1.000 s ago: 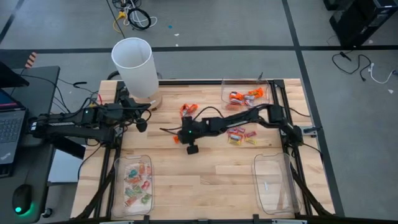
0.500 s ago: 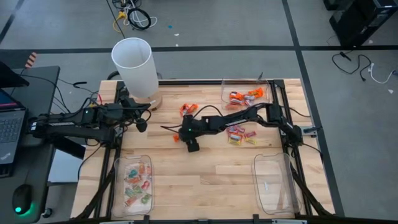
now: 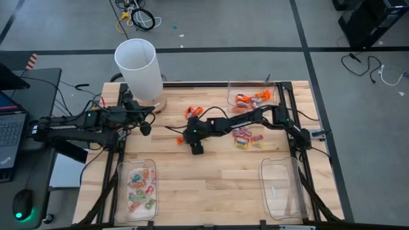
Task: Sort candy
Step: Put the large orange chocolate bar into the top right transparent bin
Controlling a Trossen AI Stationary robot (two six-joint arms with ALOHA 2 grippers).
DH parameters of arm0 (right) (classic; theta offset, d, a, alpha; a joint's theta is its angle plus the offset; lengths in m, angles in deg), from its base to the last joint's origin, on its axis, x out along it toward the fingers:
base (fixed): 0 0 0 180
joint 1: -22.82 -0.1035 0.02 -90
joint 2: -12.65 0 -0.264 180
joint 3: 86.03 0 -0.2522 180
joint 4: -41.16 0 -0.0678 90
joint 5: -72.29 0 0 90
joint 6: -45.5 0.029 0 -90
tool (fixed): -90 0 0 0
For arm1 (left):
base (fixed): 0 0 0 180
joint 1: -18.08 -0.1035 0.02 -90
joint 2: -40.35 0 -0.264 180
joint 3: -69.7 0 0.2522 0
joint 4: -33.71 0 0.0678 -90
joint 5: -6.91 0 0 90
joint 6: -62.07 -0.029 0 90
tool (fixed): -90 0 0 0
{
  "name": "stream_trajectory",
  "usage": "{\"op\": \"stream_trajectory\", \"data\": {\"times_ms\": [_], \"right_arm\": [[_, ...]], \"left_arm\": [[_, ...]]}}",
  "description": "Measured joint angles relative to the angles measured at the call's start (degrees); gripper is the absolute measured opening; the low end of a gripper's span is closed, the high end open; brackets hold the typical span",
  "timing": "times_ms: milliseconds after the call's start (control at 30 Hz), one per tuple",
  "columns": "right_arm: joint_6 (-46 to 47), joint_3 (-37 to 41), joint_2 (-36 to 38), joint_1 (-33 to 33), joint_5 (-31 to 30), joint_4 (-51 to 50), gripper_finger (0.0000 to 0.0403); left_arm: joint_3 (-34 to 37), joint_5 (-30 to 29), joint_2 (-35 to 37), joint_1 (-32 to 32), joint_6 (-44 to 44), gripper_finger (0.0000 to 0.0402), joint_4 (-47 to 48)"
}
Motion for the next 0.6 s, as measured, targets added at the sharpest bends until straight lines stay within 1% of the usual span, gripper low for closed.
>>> {"op": "stream_trajectory", "data": {"times_ms": [233,600], "right_arm": [[1.3,-0.2,-1.9,-0.4,0.6,1.4,0.0172],[1.4,0.1,-0.4,-0.4,0.5,0.6,0.0131]], "left_arm": [[0.0,0.0,-0.9,0.0,0.0,0.0000,0.0],[0.0,0.1,-2.0,0.0,0.0,0.0000,0.0]]}}
